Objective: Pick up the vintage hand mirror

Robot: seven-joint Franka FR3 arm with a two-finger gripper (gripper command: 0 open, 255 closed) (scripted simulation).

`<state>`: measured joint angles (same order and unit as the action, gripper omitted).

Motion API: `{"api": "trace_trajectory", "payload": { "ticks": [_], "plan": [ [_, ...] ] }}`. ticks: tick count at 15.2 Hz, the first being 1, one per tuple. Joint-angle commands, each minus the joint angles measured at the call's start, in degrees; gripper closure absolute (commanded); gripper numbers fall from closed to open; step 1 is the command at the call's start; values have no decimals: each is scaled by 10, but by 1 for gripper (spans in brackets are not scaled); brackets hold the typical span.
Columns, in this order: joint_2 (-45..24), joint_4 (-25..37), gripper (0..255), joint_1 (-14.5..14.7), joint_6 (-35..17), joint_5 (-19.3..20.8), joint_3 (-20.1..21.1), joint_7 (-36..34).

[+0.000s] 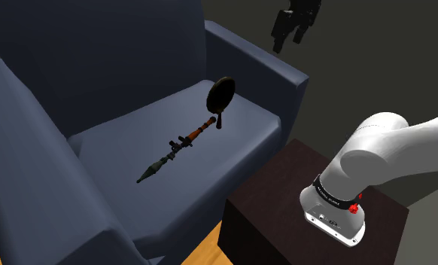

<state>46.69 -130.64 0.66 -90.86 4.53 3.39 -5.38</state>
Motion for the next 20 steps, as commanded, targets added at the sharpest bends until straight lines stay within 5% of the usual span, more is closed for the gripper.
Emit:
{"api": "trace_trajectory", "payload": {
  "ticks": [1,11,20],
  "plan": [
    [0,0,0,0,0,0,0,0],
    [-181,23,0,-81,-131,-57,85,-305],
    [-369,99,0,-141,-227,-62,120,-560]
  ]
}}
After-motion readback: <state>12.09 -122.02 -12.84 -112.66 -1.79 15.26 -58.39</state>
